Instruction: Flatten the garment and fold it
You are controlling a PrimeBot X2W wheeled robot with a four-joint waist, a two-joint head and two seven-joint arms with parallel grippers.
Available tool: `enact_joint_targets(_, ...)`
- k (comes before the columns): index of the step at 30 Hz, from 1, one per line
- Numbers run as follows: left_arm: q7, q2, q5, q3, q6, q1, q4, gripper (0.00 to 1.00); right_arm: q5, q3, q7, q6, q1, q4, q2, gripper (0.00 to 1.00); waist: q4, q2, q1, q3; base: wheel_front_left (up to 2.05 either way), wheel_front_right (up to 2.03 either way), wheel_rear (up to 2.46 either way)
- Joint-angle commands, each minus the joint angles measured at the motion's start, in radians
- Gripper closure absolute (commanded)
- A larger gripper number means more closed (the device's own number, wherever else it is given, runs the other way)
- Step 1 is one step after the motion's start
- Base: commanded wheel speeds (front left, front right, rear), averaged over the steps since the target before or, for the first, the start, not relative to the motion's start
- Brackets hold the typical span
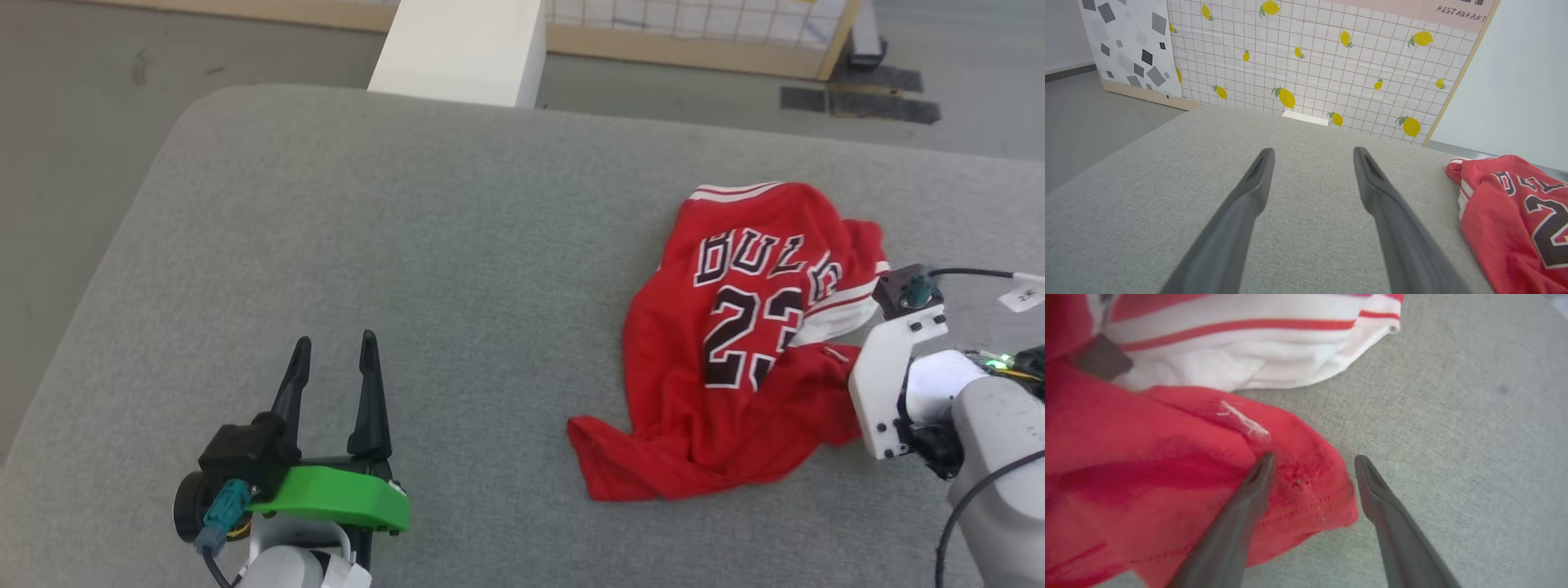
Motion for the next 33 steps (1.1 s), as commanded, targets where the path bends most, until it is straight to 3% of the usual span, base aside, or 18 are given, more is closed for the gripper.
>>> enact_joint_targets(1, -0.004, -0.010, 0.017, 0.009, -0.010, -0.019, 0.006, 0.00, 0.033, 0.037, 0.033, -0.002, -0.001, 0.009, -0.004, 0.00, 0.028, 0.0000, -0.0001, 0.030, 0.00, 0.00, 0.00)
enact_joint_targets(6, -0.004, -0.030, 0.031, 0.033, -0.029, -0.020, 0.017, 0.00, 0.129, 0.128, 0.079, -0.002, 0.015, -0.002, -0.037, 0.00, 0.022, 0.0000, -0.0001, 0.035, 0.00, 0.00, 0.00)
enact_joint_targets(7, -0.004, -0.033, 0.034, 0.039, -0.031, -0.019, 0.019, 0.00, 0.152, 0.137, 0.083, -0.002, 0.016, -0.007, -0.041, 0.37, 0.015, 0.0000, -0.0001, 0.032, 0.00, 0.00, 0.00)
enact_joint_targets(8, -0.004, -0.035, 0.035, 0.043, -0.034, -0.018, 0.022, 0.00, 0.169, 0.144, 0.075, -0.002, 0.014, -0.018, -0.044, 0.92, 0.010, 0.0000, -0.0001, 0.029, 0.00, 0.00, 0.00)
enact_joint_targets(9, -0.004, -0.037, 0.037, 0.048, -0.038, -0.018, 0.024, 0.00, 0.189, 0.150, 0.063, -0.002, 0.011, -0.032, -0.050, 1.00, 0.001, 0.0000, -0.0001, 0.025, 0.00, 0.00, 0.00)
enact_joint_targets(13, -0.004, -0.043, 0.044, 0.064, -0.055, -0.018, 0.037, 0.00, 0.259, 0.078, -0.037, -0.002, 0.000, -0.096, -0.069, 1.00, -0.031, 0.0000, -0.0001, -0.002, 0.00, 0.00, 0.00)
enact_joint_targets(19, -0.004, -0.050, 0.042, 0.084, -0.077, -0.005, 0.054, 0.00, 0.284, -0.143, -0.149, -0.002, 0.107, -0.266, -0.082, 1.00, -0.082, 0.0000, -0.0001, -0.056, 0.00, 0.00, 0.00)
enact_joint_targets(25, -0.004, -0.054, 0.037, 0.094, -0.088, 0.012, 0.064, 0.00, 0.258, -0.343, -0.045, -0.002, 0.421, -0.442, 0.014, 1.00, -0.119, 0.0000, -0.0001, -0.083, 0.00, 0.00, 0.00)
enact_joint_targets(28, -0.004, -0.055, 0.036, 0.093, -0.096, 0.010, 0.073, 0.00, 0.257, -0.363, 0.038, -0.002, 0.570, -0.482, 0.095, 1.00, -0.124, 0.0000, -0.0001, -0.083, 0.00, 0.00, 0.00)
enact_joint_targets(33, -0.004, -0.056, 0.033, 0.095, -0.102, 0.007, 0.091, 0.00, 0.267, -0.344, 0.128, -0.002, 0.689, -0.485, 0.157, 1.00, -0.124, 0.0000, -0.0001, -0.086, 0.00, 0.00, 0.00)
